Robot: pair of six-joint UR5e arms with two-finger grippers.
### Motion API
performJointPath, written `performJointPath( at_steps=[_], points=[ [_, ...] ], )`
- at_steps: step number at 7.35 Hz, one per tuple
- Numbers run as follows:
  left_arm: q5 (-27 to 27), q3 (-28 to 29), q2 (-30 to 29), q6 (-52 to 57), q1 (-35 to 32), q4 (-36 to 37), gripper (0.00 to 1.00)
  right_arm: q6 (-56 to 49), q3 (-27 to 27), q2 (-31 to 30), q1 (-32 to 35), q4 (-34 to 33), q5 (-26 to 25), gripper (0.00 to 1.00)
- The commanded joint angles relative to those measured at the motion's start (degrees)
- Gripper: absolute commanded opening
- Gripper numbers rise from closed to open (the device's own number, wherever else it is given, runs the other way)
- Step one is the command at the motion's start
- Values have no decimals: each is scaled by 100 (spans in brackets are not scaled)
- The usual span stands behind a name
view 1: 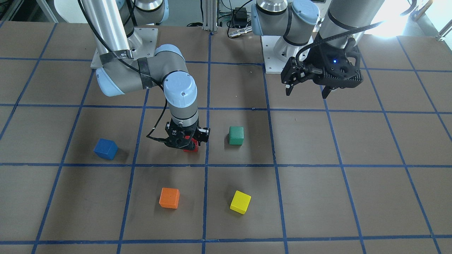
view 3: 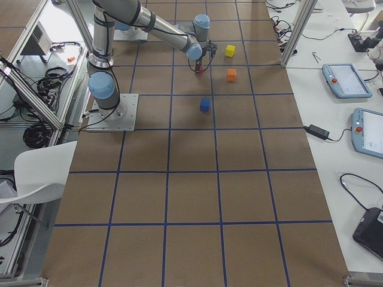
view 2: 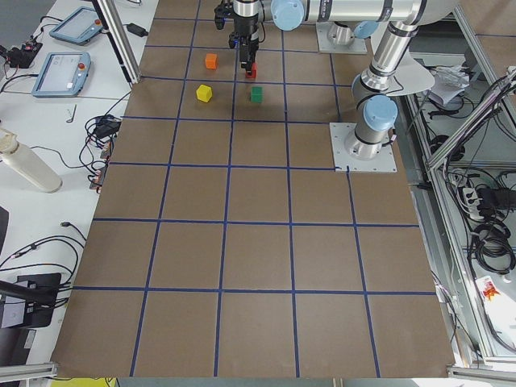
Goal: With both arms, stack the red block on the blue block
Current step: 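Lower the right gripper onto the red cube while the left gripper withdraws, then carry the red cube with the right gripper over the blue cube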
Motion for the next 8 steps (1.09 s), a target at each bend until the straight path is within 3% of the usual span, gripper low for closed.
performJointPath(
  at_steps=[1, 2, 4, 8],
  points=[
    [-9, 16, -15, 0, 2, 10, 100, -257, -53, -33, -9, 50, -91, 19],
    [-9, 16, -15, 9, 11, 10, 100, -372, -70, -199, -104, 59, -275, 17],
    [-9, 16, -15, 9, 11, 10, 100, -1221, -1, -821, -498, 706, -347, 16],
    [-9, 8, -15, 9, 2, 10, 100, -2180, 26, -1527, -2246, 1360, -329, 16]
  ],
)
